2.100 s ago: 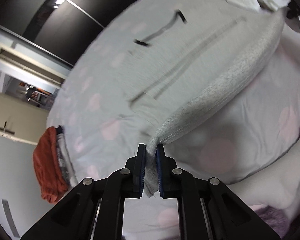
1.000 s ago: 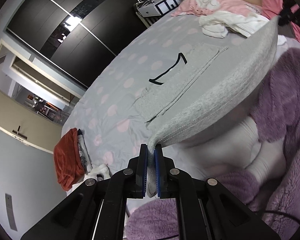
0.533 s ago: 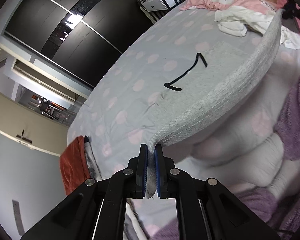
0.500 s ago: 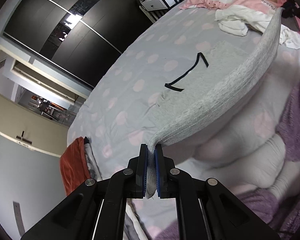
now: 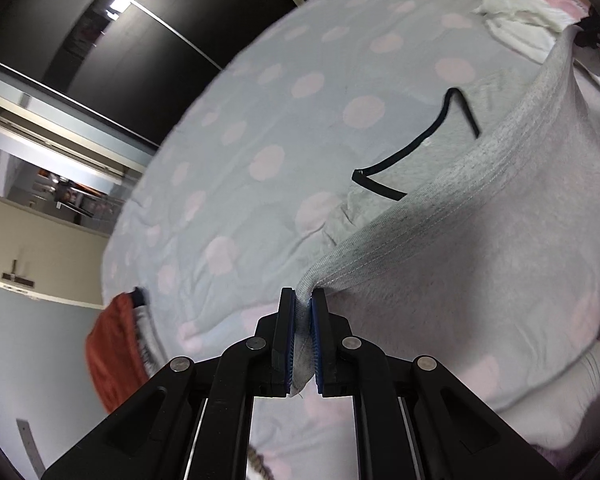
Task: Fold clothes
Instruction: 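Lift the held hem and fold the grey shirt over toward the collar with both tools, then lower the folded shirt onto the bed and open both tools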
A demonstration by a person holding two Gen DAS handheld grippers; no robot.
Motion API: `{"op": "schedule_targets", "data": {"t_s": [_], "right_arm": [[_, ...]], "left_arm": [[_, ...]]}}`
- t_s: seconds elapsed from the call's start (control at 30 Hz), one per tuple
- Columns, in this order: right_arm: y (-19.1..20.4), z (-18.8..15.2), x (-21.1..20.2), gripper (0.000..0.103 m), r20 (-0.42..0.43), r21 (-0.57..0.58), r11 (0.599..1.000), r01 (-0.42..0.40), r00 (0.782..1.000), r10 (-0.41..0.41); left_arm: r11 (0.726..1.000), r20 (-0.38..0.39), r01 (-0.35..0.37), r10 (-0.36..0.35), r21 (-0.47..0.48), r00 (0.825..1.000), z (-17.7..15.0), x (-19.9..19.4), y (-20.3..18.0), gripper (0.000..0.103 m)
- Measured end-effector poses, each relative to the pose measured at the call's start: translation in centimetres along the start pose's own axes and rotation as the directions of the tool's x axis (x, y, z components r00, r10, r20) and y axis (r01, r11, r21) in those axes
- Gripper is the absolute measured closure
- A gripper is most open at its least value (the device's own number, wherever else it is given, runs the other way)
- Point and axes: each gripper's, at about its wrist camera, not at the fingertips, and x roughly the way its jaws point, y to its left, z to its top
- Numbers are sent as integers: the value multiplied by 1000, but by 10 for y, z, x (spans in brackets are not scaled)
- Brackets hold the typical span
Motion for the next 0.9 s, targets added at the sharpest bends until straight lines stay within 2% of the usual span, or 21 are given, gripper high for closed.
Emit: {"op": "schedule_targets", "data": {"t_s": [0.17,0.37,0.43,0.53,0.6,0.67,0.73,0.83,0.9], "right_arm": [[3,20,65,97,-53,-13,997,-77,996,76],[10,33,137,96,-117,-21,986,-168,979,164],[9,37,156,96,-132,-12,980,-199,972,196],[-5,39,159,96,-125,45,966,-253,958,256],[-14,41,162,93,-118,83,954,-288,948,296],[-25,42,163,88,-102,130,938,-321,937,334],[-40,44,163,84,-64,214,914,-344,929,364],[-55,45,163,84,-8,315,879,-357,926,378],[-61,44,158,84,6,365,875,-317,941,338]], "left_arm": [[996,-76,83,-83,-13,994,23,80,8,92],[981,-119,193,-195,-32,974,27,150,5,91],[974,-122,224,-228,-43,966,25,162,6,91],[962,-122,268,-273,-57,954,21,174,8,88],[958,-113,279,-286,-71,952,21,175,14,75],[947,-98,297,-310,-123,946,21,173,26,70],[938,-79,286,-306,-196,949,21,172,41,63],[926,-69,195,-228,-323,971,24,169,65,62],[906,-64,169,-209,-388,976,23,163,78,62]]}}
